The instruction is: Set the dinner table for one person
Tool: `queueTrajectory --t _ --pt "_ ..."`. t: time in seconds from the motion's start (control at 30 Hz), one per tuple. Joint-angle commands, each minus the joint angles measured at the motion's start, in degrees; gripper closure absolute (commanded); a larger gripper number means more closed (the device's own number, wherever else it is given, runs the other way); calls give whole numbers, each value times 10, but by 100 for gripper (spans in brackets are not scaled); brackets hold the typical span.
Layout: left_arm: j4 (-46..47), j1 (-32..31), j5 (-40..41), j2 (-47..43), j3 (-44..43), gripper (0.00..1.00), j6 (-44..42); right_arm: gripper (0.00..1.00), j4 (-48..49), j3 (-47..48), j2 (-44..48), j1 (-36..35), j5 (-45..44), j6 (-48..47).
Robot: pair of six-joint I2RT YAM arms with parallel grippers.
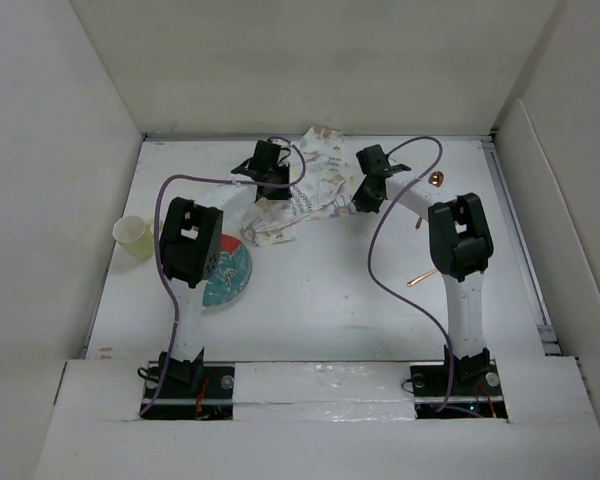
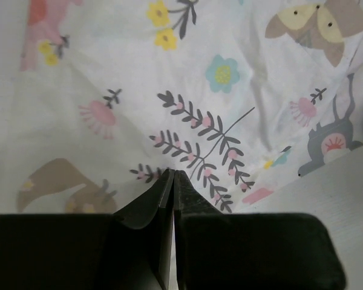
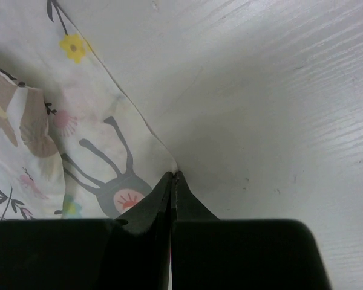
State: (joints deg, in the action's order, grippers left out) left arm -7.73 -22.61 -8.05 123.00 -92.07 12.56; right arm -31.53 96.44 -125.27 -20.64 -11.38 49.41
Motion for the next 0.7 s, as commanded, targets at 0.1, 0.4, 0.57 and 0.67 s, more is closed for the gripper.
queueTrajectory --t 0.1,0.4,0.57,0.67 --pt "-3 7 -74 -86 -2 98 -17 100 73 -48 87 11 0 -28" --pt "13 -47 -32 -167 122 41 -60 100 101 -94 175 17 35 -70" --pt "-18 -99 19 -115 78 36 -106 100 111 -121 206 23 60 -72" --pt "-2 -99 10 -93 67 36 -93 100 110 -141 223 28 59 -76"
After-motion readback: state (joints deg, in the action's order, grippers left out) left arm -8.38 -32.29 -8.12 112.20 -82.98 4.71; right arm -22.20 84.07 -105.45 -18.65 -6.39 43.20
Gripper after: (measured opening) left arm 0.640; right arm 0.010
